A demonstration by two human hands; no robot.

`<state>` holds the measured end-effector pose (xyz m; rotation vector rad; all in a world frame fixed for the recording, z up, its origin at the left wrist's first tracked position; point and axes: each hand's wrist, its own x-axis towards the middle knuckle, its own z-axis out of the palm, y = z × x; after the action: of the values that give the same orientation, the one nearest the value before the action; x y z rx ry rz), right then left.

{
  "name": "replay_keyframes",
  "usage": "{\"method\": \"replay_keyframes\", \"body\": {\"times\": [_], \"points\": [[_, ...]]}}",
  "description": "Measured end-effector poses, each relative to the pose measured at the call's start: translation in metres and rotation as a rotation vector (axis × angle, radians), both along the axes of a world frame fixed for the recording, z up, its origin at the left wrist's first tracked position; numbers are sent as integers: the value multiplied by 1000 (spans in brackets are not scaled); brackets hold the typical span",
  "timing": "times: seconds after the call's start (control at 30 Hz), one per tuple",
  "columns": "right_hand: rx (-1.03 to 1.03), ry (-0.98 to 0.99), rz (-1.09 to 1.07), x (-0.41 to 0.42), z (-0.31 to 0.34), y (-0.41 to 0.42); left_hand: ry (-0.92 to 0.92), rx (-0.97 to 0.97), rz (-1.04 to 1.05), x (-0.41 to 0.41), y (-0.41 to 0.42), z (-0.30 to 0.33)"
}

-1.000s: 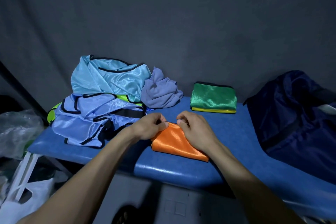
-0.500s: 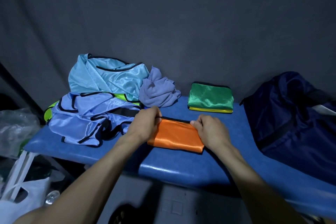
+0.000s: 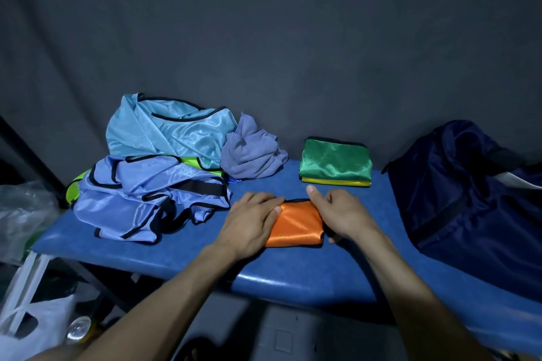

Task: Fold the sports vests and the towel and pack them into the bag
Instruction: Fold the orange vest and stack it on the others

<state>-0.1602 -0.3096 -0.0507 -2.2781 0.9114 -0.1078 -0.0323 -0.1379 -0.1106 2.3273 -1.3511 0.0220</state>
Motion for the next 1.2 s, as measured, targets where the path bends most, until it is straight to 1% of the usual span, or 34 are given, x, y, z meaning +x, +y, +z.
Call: {"method": "replay_keyframes", "body": {"times": [0.03, 0.07, 0.1, 0.17, 0.23, 0.33, 0.37, 0.47, 0.57, 0.67, 0.73, 0.83, 0.93, 1.03, 1.2], "points": [[80, 43, 1, -2, 2, 3, 12, -19, 0, 0, 0, -1], [101, 76, 13, -3, 0, 7, 27, -43, 4, 0, 0, -2], [74, 86, 20, -3, -5, 10, 40, -67, 8, -1, 0, -3], [-13, 50, -5, -2, -13, 15, 58, -99, 10, 0, 1, -3], [-5, -46, -58, -2, -15, 19, 58, -109, 8, -1, 2, -4], [230, -256, -136, -10, -11, 25, 77, -118, 13, -1, 2, -4], [300, -286, -151, -14, -9, 28, 81, -118, 15, -1, 2, -4], [406, -262, -155, -29, -11, 30, 81, -127, 28, 0, 1, -6], [460, -242, -81, -41, -15, 27, 86, -125, 35, -1, 0, -6], [423, -221, -32, -50, -18, 29, 85, -123, 35, 0, 0, -7], [330, -189, -14, -51, -23, 29, 78, -110, 35, 0, 0, -6], [150, -61, 19, -46, -24, 24, 61, -72, 35, 0, 0, -3], [92, 82, 61, -37, -13, 19, 55, -50, 39, -1, 0, -2], [68, 71, 7, -26, -3, 15, 34, -38, 43, -1, -1, -3], [37, 50, -85, 0, -13, 14, 11, -22, 38, -2, 0, -3]]}}
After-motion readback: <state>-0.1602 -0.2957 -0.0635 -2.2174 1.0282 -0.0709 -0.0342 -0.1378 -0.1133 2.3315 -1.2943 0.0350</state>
